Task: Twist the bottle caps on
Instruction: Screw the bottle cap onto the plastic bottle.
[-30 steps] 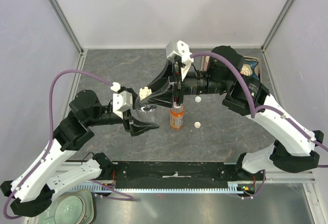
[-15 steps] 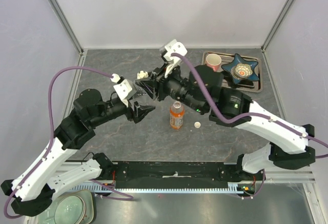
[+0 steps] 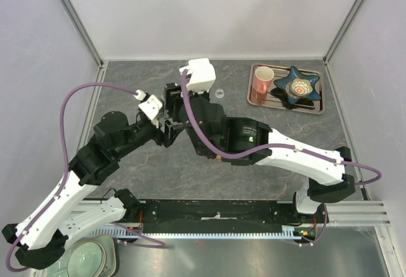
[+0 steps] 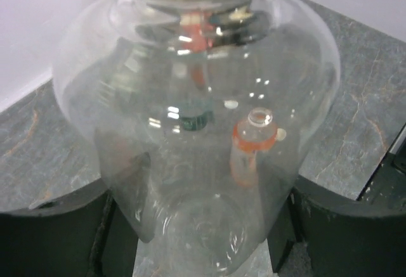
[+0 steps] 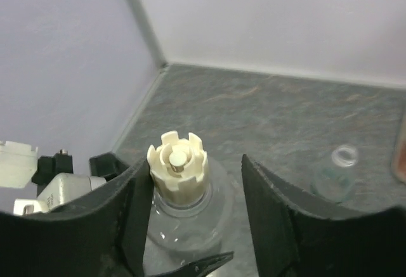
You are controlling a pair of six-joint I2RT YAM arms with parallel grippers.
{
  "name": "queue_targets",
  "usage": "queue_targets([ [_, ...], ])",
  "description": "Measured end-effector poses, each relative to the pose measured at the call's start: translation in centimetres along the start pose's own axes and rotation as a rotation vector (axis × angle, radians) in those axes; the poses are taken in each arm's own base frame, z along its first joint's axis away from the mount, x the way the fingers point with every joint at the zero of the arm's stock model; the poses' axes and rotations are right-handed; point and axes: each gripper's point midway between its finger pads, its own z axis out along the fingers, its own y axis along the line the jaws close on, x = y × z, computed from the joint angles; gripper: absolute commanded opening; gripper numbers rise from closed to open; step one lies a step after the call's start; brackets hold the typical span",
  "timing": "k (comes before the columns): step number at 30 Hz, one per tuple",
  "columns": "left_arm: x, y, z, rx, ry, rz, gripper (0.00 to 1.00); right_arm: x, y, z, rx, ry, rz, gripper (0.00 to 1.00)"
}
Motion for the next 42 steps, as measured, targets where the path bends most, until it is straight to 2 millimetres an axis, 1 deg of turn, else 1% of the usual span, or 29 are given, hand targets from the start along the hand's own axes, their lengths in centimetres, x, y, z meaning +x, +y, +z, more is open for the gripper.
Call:
queue_targets([
  [1, -0.3, 0.0, -0.1, 0.000, -0.014, -0.005, 0.02, -0.3, -0.2, -0.1, -0.002, -0.001, -0.007, 0.80],
  [2, -0.9, 0.0, -0.3, 0.000, -0.042, -0.002, 0.02, -0.6, -0.1, -0.4, -0.027, 0.001, -0.003, 0.91],
  [3, -1.5, -0.2, -0.5, 0.013, -0.066, 0.005, 0.02, -1.0, 0.0, -0.6, -0.061, 0.004, 0.007, 0.96],
  [4, -1.9, -0.4, -0.7, 0.026, -0.083, 0.008, 0.02, -1.1, 0.0, -1.0, -0.092, 0.008, 0.009, 0.98],
  [7, -3.3, -1.3, -1.1, 0.074, -0.145, 0.020, 0.02, -1.2, -0.1, -2.9, -0.222, 0.033, -0.010, 0.98],
  [8, -3.6, -1.6, -1.2, 0.095, -0.158, 0.023, 0.02, -1.4, -0.2, -3.8, -0.279, 0.040, -0.018, 0.98],
  [10, -4.0, -2.3, -1.4, 0.135, -0.177, 0.028, 0.02, -2.3, -0.3, -5.5, -0.381, 0.042, -0.021, 0.98],
  [13, -4.2, -3.7, -1.5, 0.220, -0.192, 0.036, 0.02, -4.7, -0.3, -8.8, -0.600, 0.018, -0.032, 0.98],
  [15, -4.1, -5.6, -1.8, 0.330, -0.191, 0.043, 0.02, -6.5, -0.1, -11.5, -0.766, -0.020, -0.053, 0.98],
  [17, -3.9, -7.4, -2.2, 0.443, -0.187, 0.049, 0.02, -7.8, 0.0, -14.2, -0.924, -0.059, -0.090, 0.98],
  [19, -3.6, -9.4, -3.0, 0.576, -0.184, 0.054, 0.02, -8.4, 0.2, -15.8, -1.040, -0.092, -0.127, 0.98],
  [20, -3.5, -10.5, -3.6, 0.649, -0.183, 0.057, 0.02, -8.7, 0.3, -16.5, -1.101, -0.104, -0.146, 0.97],
  [22, -3.2, -12.0, -4.5, 0.760, -0.179, 0.059, 0.02, -9.3, 0.4, -16.6, -1.163, -0.121, -0.163, 0.95],
  [25, -2.9, -13.5, -5.9, 0.890, -0.176, 0.060, 0.02, -9.6, 1.4, -16.5, -1.265, -0.121, -0.181, 0.93],
  [26, -2.9, -13.9, -6.3, 0.925, -0.175, 0.060, 0.02, -9.2, 1.9, -16.5, -1.306, -0.106, -0.185, 0.93],
  [28, -2.8, -14.5, -7.0, 0.982, -0.176, 0.061, 0.02, -7.7, 3.0, -16.1, -1.370, -0.055, -0.191, 0.92],
  [31, -2.7, -15.0, -7.6, 1.032, -0.176, 0.061, 0.02, -5.1, 4.3, -15.5, -1.443, 0.034, -0.190, 0.89],
  [34, -2.6, -15.2, -8.0, 1.058, -0.177, 0.062, 0.02, -3.8, 4.8, -15.4, -1.488, 0.089, -0.179, 0.85],
  [38, -2.6, -15.4, -8.3, 1.077, -0.177, 0.062, 0.02, -3.7, 5.0, -16.3, -1.543, 0.109, -0.164, 0.73],
  [41, -2.6, -15.4, -8.3, 1.077, -0.178, 0.063, 0.02, -3.8, 5.0, -16.8, -1.575, 0.115, -0.154, 0.67],
  [42, -2.7, -15.4, -8.3, 1.077, -0.179, 0.063, 0.02, -3.7, 5.1, -16.9, -1.581, 0.119, -0.151, 0.67],
])
